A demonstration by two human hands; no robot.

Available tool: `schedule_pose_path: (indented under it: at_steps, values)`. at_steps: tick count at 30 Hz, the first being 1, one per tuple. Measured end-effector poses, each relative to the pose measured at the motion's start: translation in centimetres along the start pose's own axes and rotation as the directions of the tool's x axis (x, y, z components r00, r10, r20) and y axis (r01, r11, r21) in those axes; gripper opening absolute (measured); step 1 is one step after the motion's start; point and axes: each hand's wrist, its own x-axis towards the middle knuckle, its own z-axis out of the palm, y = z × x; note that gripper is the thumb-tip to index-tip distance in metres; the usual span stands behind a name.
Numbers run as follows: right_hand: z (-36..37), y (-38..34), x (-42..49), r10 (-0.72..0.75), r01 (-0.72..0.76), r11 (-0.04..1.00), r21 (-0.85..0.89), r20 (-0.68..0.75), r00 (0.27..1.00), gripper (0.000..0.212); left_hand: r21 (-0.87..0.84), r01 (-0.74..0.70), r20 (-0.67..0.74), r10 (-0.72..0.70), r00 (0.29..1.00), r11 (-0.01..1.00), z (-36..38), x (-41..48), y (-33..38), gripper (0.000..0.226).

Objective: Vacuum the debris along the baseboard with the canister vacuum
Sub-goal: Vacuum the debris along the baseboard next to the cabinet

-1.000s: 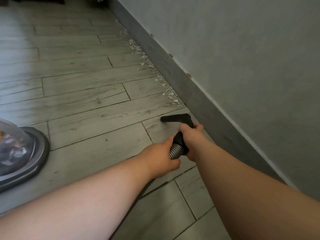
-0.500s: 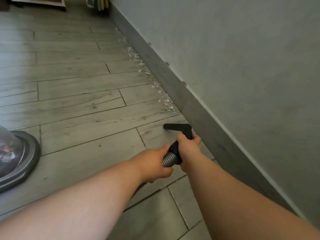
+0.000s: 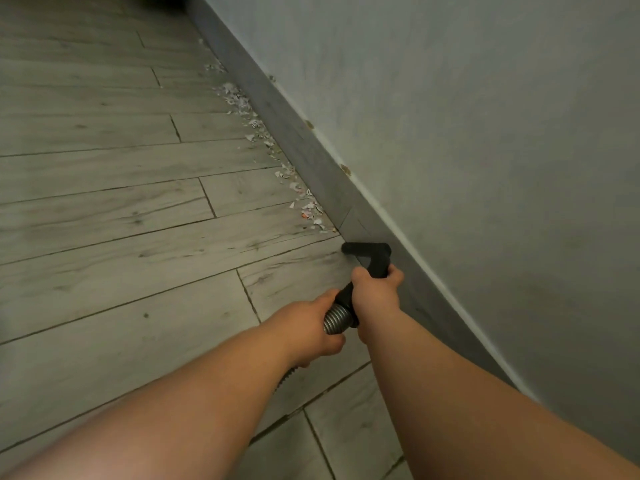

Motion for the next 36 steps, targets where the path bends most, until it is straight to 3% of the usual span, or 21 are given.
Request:
schedule_pose_path:
  at_steps: [16, 29, 36]
  values:
    - [2.7, -3.4, 2.4, -0.026, 0.04, 0.99, -0.138, 0.101, 0.995, 0.067, -0.043, 0.107, -0.099, -0.111, 0.989, 0.993, -1.2, 2.9, -0.8, 0.085]
    - [4.0, -3.2, 0.1, 0.022, -0.003, 0.995, -0.1, 0.193, 0.981, 0.061, 0.047, 0.148, -0.182, -0.137, 0.974, 0.988, -2.4, -0.3, -1.2, 0.084]
    - [3.5, -2.6, -1.1, -0.003, 0.021, 0.995, -0.1, 0.171, 0.985, 0.063, 0.011, 0.131, -0.118, -0.129, 0.985, 0.991, -2.5, -1.5, -1.0, 0.078]
